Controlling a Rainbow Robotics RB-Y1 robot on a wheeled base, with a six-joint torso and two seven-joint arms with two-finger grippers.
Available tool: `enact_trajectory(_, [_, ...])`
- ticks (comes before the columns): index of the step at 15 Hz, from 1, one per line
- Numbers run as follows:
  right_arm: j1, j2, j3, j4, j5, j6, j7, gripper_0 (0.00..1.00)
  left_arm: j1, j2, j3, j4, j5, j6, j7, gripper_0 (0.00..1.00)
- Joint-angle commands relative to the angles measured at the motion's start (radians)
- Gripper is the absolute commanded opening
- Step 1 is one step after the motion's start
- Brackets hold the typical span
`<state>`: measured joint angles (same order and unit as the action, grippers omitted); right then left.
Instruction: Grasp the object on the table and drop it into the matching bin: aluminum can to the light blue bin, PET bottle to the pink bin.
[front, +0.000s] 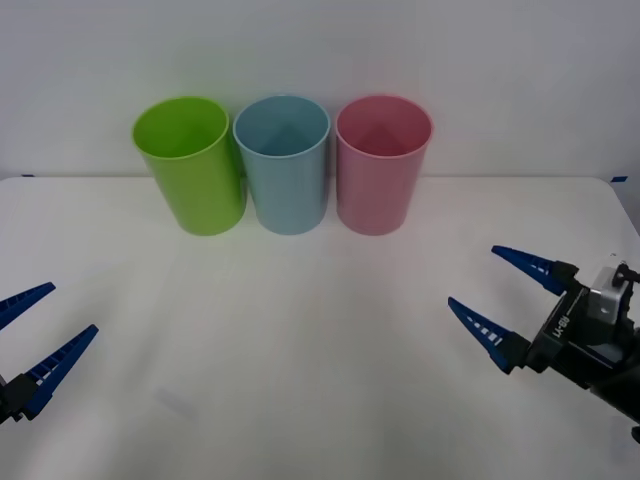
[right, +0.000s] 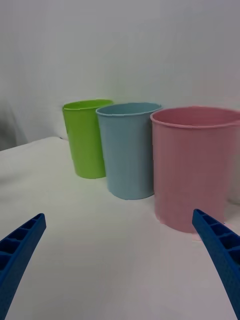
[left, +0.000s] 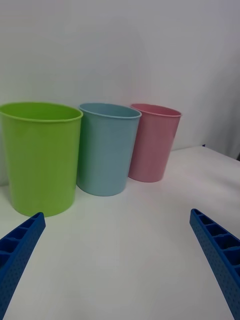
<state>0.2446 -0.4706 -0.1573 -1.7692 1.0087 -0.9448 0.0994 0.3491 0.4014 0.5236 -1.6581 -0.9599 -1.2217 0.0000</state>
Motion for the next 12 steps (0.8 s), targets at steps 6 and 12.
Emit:
enact_trajectory(6, [0.156, 0.006, -0.125, -0.001, -0.078, -0.091, 0.032, 1.0, 0.0, 0.0, 0.0, 0.0, 0.0, 0.0, 0.0, 1.0])
enact_trajectory(12, [0.226, 0.006, -0.188, -0.001, -0.107, -0.157, 0.034, 1.0, 0.0, 0.0, 0.0, 0.0, 0.0, 0.0, 0.0, 1.0])
